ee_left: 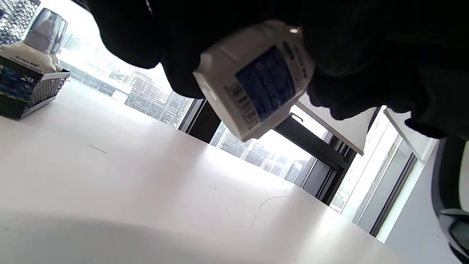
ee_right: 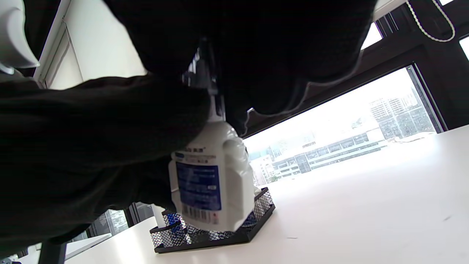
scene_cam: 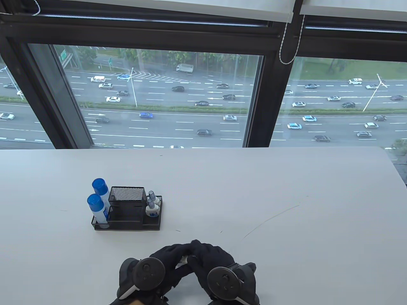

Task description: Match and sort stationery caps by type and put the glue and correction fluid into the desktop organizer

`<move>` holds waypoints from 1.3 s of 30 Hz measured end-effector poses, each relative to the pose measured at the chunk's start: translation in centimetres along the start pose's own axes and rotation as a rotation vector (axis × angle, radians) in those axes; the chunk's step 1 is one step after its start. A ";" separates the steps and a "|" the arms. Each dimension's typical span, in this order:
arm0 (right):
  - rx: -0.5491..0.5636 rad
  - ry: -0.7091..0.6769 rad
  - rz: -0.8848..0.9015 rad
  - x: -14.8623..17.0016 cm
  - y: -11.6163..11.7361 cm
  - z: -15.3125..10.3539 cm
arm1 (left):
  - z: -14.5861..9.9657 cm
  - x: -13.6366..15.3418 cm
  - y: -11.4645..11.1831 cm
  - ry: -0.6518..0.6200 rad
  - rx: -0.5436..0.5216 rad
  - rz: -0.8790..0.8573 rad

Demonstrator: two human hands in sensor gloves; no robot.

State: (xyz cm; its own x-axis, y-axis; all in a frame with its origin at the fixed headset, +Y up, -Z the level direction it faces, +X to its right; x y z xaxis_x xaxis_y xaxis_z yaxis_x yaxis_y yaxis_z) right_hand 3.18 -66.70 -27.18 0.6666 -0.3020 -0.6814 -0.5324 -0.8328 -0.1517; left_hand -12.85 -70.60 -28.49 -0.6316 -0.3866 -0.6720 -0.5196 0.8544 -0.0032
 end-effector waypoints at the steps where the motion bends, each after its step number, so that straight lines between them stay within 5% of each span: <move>1: 0.007 0.000 -0.008 0.0 0.0 -0.1 | 0.0 -0.4 0.1 -0.015 -0.006 0.049; 9: 0.014 0.014 0.090 0.7 -1.0 -0.2 | 1.1 -0.3 2.4 -0.013 -0.033 0.142; 21: 0.094 0.136 -0.045 4.8 -5.5 -2.0 | 5.7 4.3 10.8 0.204 -0.163 0.268; 28: 0.094 0.181 -0.011 6.4 -5.7 -2.6 | 6.6 9.9 8.3 0.401 -0.018 0.331; 39: 0.072 0.163 0.022 6.3 -5.4 -2.5 | 7.2 11.8 4.6 0.445 0.135 0.491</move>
State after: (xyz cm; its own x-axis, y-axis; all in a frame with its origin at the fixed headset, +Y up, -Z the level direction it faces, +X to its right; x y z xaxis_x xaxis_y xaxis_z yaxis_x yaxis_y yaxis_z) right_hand 11.53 -65.27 -28.84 0.7271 -0.3959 -0.5609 -0.5800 -0.7913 -0.1933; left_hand -18.55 -68.73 -41.72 -0.9678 -0.0239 -0.2504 -0.0538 0.9921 0.1132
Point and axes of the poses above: the tracker on the back of each hand, its own x axis roughly to the little-finger side, its own z axis roughly from the wrist to the fingertips, y = z × x, the point moved 4 cm from there along z, roughly from the wrist to the fingertips, and after that the axes turned 15 degrees about -y, right-handed, at the moved point
